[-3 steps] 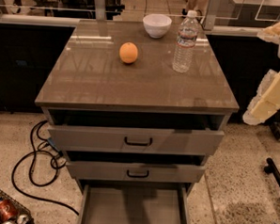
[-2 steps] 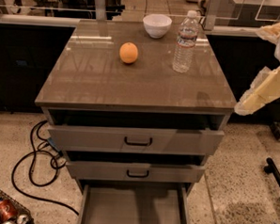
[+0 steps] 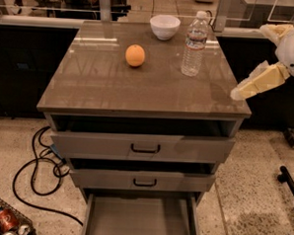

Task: Place water bottle into bottom drawer

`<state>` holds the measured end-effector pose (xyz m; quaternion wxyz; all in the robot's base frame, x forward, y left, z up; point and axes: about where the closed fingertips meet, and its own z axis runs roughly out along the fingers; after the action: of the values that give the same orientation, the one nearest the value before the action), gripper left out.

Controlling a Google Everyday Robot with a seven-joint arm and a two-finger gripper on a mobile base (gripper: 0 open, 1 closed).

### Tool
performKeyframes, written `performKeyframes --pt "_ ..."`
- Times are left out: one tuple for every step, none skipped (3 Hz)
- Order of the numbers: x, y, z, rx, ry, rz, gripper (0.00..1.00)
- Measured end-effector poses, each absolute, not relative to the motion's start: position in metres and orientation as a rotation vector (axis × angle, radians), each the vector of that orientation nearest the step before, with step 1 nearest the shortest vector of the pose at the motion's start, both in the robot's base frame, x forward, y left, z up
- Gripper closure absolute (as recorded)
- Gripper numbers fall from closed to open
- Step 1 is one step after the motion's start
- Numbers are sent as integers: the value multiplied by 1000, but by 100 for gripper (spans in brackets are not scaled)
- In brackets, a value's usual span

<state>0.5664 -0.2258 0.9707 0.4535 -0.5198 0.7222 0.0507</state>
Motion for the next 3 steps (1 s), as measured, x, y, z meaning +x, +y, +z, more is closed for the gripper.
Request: performKeyframes --pt "603 -220 961 -1211 1743 239 0" --pt "634 -215 951 -1129 1731 333 0" --pt "672 -215 955 -1049 1775 372 0"
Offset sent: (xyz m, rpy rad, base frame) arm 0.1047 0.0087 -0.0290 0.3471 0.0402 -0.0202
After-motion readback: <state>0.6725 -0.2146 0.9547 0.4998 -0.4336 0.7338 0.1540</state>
